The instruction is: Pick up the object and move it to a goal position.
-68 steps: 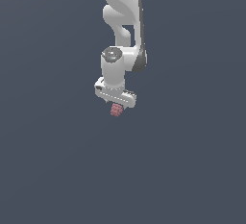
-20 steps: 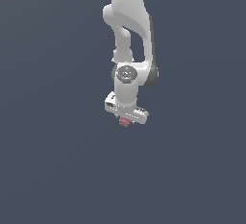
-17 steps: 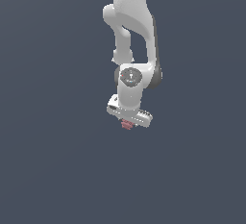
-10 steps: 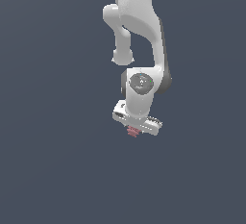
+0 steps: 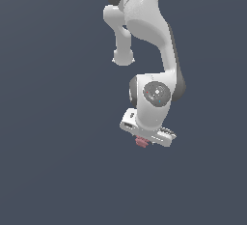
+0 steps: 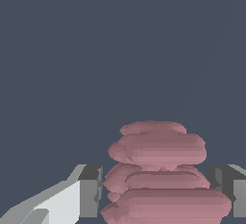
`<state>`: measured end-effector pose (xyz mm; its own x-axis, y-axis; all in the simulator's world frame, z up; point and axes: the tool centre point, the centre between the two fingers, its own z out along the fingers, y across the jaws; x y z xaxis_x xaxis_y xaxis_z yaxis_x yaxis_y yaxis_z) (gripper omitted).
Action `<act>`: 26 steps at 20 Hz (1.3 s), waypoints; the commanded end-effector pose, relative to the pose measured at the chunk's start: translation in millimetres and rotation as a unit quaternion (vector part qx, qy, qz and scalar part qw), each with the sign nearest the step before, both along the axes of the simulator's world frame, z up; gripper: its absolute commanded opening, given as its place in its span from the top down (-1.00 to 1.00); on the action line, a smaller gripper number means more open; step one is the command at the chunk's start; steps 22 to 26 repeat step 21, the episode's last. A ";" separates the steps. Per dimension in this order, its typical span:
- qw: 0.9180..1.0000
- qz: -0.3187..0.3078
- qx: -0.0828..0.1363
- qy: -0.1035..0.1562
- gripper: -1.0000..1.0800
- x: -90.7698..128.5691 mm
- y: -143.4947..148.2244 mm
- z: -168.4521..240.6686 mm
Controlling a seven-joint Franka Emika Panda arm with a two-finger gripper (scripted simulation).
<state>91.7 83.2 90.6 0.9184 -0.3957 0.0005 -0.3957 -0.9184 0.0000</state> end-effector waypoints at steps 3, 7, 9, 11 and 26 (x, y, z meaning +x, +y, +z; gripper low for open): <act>1.000 0.000 0.000 0.000 1.00 18.2 11.4 4.7; 1.000 0.000 0.000 0.000 1.00 29.9 18.6 7.6; 1.000 0.000 0.000 0.000 1.00 34.4 21.3 8.7; 1.000 0.000 0.000 0.000 1.00 38.1 23.4 9.6; 1.000 0.000 0.000 0.000 1.00 45.9 27.7 11.2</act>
